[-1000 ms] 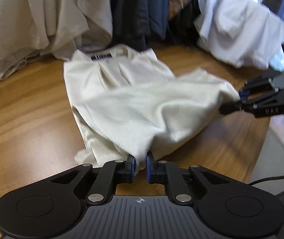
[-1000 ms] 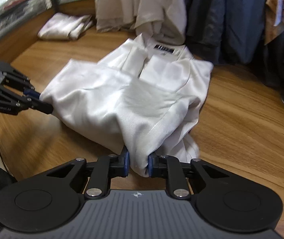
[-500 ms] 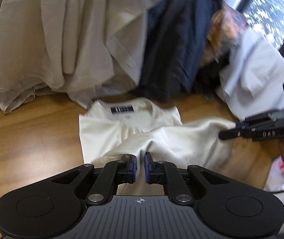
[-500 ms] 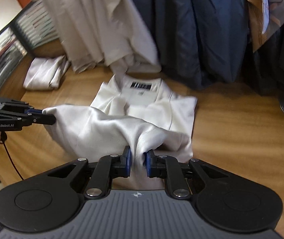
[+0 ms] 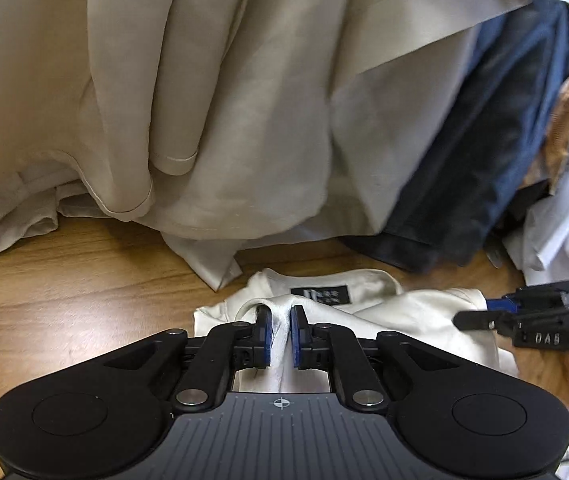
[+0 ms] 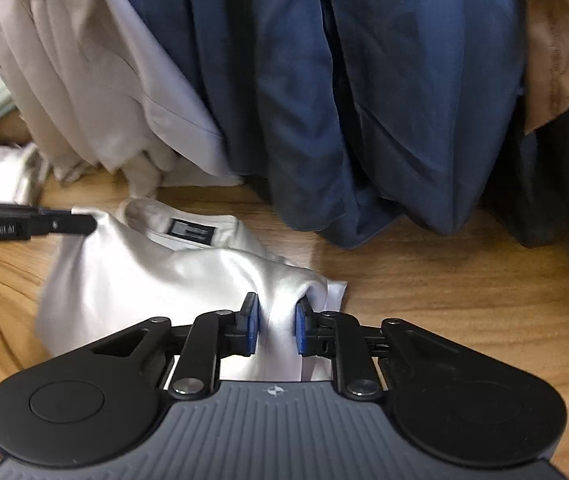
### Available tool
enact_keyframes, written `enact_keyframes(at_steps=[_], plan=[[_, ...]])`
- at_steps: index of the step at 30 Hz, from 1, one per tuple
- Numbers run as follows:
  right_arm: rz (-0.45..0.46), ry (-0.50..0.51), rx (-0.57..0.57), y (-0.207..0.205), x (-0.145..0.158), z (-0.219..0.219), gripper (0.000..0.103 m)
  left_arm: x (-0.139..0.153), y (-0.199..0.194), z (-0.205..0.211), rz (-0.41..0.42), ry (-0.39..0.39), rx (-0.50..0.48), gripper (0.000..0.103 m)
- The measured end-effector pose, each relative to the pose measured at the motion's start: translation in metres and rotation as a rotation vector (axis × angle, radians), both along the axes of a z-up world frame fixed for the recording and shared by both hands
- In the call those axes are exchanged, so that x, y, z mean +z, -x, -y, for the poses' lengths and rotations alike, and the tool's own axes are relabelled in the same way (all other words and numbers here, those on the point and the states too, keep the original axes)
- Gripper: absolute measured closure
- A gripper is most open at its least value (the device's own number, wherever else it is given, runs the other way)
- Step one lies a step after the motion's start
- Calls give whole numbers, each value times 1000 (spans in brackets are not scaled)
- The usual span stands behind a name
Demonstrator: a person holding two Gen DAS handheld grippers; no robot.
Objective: Fold clothes
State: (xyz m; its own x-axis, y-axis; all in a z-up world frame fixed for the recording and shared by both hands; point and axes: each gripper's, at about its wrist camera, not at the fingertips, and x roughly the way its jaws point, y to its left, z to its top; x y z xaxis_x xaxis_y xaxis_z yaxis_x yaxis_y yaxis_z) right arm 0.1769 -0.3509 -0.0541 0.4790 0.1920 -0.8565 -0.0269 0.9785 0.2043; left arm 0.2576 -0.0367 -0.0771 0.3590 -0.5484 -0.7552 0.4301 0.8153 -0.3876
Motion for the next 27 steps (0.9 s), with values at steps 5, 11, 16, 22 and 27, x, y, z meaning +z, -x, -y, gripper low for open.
enact_keyframes(at_steps=[5,11,16,22,27], plan=[[0,67,10,-5,-22,-6,67,-19,-12,-2,-26,11,29,86],[40,118,-3,-1,-14,-13,57,-5,-9,-16,-53,40,67,78],[105,133,-2,12,21,-12,37,32,16,-25,5,33,112,61],[125,109,40,38,41,-23,33,53,57,-7,57,33,47,56],[121,90,122,63,34,-44,36,39,79,22,68,-28,-41,56]])
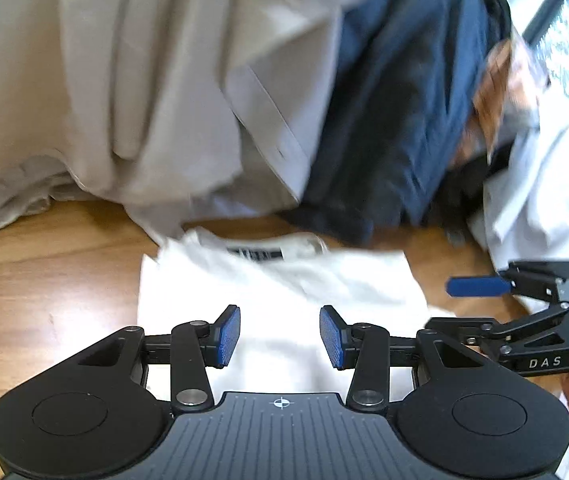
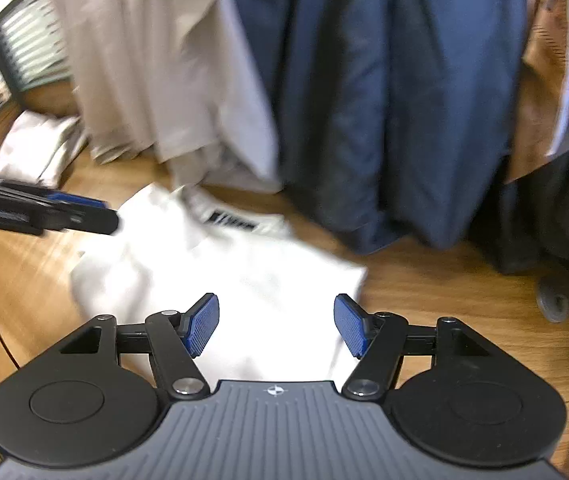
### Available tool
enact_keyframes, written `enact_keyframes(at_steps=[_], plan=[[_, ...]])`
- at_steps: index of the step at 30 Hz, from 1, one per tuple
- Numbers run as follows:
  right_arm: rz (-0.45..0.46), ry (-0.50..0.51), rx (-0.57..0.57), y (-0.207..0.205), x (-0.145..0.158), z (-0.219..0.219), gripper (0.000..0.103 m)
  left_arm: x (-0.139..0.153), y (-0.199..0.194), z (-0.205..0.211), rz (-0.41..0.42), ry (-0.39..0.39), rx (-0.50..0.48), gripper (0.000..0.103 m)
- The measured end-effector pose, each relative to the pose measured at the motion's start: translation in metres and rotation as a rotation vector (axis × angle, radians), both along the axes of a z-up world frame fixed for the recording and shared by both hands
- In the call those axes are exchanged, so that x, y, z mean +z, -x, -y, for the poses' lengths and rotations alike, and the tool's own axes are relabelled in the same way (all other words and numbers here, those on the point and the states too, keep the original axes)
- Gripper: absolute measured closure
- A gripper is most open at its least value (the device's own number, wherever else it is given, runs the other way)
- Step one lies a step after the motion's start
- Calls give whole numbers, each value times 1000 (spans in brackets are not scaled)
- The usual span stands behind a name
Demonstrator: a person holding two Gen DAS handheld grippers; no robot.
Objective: Fold clothes
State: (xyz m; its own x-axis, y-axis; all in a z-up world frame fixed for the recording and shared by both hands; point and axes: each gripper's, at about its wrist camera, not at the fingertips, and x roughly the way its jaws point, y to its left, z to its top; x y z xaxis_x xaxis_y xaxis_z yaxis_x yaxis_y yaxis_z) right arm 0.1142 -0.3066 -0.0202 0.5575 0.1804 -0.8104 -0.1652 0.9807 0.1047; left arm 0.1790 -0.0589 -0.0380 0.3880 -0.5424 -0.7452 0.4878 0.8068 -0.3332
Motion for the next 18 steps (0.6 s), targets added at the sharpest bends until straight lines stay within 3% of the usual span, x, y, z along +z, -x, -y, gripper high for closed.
enact_keyframes(at_steps=[1,3,5,8,16,17,18], plan=[[-3,2,16,3,-3,-6,39,-4,2,3,3,-13,-9,56],[-11,3,50,5,-10,-18,56,-11,5,9,8,-41,-24,56],[-19,11,75,3,-19,-28,61,-19,6,11,3,-72,-24,57],[-19,29,101,-3,-31,-44,63,-31,1,5,-10,-104,-3,57],[8,111,98,-20,-62,-61,62,-47,-6,-9,-23,-90,-2,55],[12,110,94,-20,-64,-61,62,-45,-6,-11,-17,-83,3,51],[12,109,92,-21,-64,-60,61,-42,-5,-13,-10,-75,8,40]])
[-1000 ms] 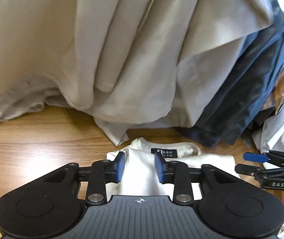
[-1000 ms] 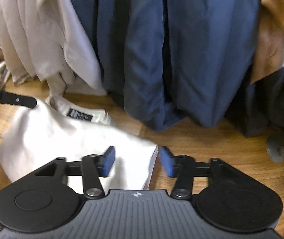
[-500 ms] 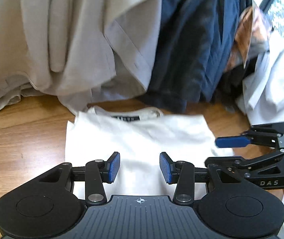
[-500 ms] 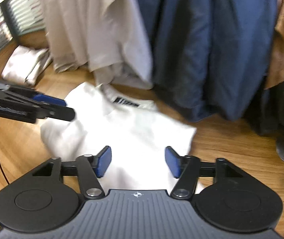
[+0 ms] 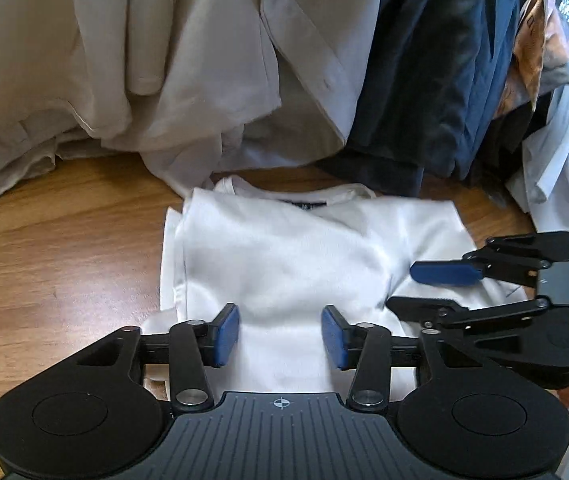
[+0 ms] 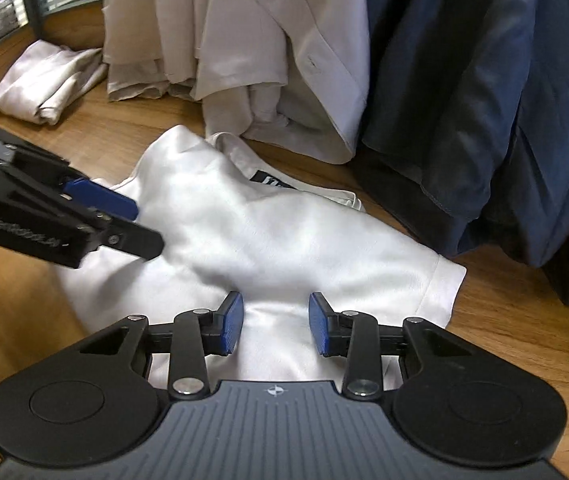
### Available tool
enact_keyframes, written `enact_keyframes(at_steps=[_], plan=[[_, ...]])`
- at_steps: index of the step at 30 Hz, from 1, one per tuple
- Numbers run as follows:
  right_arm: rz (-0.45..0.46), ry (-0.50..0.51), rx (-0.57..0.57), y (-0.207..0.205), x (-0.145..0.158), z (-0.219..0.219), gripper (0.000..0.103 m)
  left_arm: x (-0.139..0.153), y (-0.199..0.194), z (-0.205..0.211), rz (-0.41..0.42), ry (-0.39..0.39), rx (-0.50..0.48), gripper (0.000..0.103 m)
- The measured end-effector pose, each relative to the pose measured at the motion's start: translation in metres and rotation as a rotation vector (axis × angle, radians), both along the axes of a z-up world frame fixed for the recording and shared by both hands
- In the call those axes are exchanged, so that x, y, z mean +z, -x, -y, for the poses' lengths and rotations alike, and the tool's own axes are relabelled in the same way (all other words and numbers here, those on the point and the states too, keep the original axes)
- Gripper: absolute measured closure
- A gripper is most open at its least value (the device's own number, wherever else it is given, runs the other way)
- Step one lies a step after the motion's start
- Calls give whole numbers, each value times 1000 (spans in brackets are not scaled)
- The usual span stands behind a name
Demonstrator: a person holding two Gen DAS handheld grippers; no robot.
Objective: Fold clothes
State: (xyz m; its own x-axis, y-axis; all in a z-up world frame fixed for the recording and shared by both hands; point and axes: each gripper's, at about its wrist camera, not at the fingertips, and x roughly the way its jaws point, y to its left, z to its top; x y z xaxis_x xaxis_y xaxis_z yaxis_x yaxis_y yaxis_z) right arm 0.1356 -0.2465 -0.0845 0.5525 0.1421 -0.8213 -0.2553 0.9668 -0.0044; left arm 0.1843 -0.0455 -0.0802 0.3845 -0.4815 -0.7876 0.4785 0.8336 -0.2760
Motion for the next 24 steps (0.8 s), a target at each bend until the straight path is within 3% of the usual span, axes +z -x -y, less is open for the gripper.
enact_keyframes(at_steps=[4,6,12,15,24], plan=[[-9,-66,-24,-5,12,10,58,12,-6,-14,31,47,30,32],[9,-98,-38,-3,23,21,44,12,-15,-18,16,52,16,26],[54,-118,-82,-3,38,59,15,2,-47,-18,12,-5,-31,24],[24,-109,-69,-8,27,75,15,-5,-62,-18,8,-4,-62,22],[-82,-236,-49,-31,-21,102,10,-20,-82,-9,0,46,-164,19]])
